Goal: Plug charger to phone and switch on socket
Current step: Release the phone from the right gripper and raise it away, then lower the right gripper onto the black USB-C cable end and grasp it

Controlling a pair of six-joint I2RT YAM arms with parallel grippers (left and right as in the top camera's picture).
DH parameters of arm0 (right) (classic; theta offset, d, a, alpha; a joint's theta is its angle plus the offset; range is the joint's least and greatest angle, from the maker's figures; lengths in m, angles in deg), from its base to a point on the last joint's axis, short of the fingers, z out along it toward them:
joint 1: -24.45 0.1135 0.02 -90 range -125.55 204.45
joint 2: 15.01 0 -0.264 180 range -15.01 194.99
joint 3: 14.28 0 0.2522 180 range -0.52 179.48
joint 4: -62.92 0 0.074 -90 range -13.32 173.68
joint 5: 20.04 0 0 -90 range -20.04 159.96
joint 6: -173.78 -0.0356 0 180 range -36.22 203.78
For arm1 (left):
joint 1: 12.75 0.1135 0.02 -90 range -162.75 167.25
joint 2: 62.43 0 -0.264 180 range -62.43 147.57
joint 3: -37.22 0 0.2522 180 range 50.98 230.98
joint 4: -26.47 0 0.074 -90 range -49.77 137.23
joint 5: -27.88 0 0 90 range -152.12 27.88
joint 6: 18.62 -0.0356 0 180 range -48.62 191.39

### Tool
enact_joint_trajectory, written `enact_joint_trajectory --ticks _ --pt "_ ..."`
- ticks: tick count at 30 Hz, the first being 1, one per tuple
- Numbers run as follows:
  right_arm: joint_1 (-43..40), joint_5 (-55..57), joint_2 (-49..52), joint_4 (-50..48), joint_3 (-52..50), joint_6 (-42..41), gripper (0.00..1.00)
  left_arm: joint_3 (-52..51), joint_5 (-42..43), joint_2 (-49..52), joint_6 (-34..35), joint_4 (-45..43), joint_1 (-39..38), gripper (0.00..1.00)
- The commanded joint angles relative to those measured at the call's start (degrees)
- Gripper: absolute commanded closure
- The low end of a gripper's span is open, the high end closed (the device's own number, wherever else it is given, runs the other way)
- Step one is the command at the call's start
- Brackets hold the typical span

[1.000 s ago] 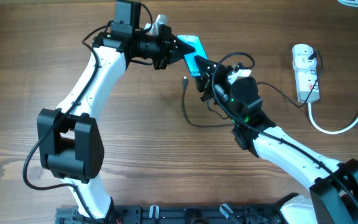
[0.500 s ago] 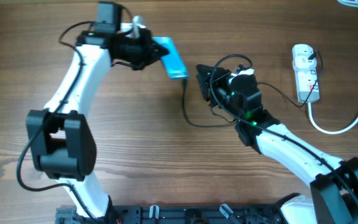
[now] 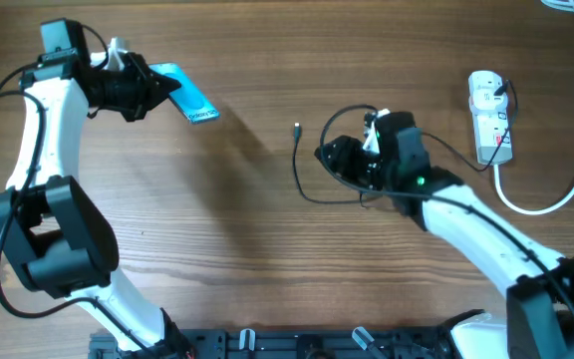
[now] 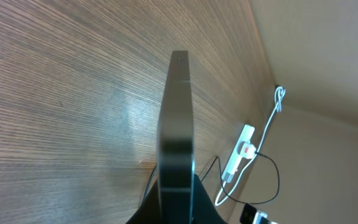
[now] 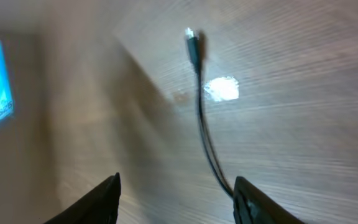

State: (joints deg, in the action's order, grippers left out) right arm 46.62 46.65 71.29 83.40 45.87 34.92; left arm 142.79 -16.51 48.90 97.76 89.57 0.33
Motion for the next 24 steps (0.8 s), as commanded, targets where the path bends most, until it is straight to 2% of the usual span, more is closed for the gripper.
enact_joint_trajectory --ticks 1,3,7,10,12,14,15,19,24 --pt "-0.1 4.4 0.2 12.2 14.3 14.6 0.44 0.9 1.4 -1.9 -2.0 0.0 -1.2 0.96" --pt "-0.1 8.9 1.5 21.8 23.9 19.1 0.46 0.9 -0.3 -1.9 -2.0 0.2 -1.6 0.96" --pt "-0.1 12.0 7.8 34.0 38.7 25.9 0.49 0.9 -0.3 -1.9 -2.0 0.2 -3.1 0.96" --pt "0.2 12.3 15.4 42.8 48.3 27.5 0.49 0.9 -0.3 -1.9 -1.7 -0.1 -5.0 0.96" --pt "1.2 12.3 19.8 45.8 51.3 28.3 0.48 0.9 -0.3 -1.9 -0.1 -0.2 -5.7 0.96" --pt "2.1 12.3 21.9 45.7 51.3 27.8 0.27 0.9 -0.3 -1.9 2.1 -0.3 -6.5 0.96" --pt "2.4 12.1 22.8 44.7 51.1 27.6 0.25 0.9 -0.3 -1.9 3.1 -0.3 -6.9 0.96" --pt "3.0 11.9 25.5 40.7 50.6 23.6 0.26 0.9 -0.3 -1.9 4.1 -0.5 -7.4 0.96" --pt "4.0 11.9 30.6 37.7 50.6 24.0 0.47 0.9 -0.3 -1.9 4.1 -0.5 -7.4 0.96"
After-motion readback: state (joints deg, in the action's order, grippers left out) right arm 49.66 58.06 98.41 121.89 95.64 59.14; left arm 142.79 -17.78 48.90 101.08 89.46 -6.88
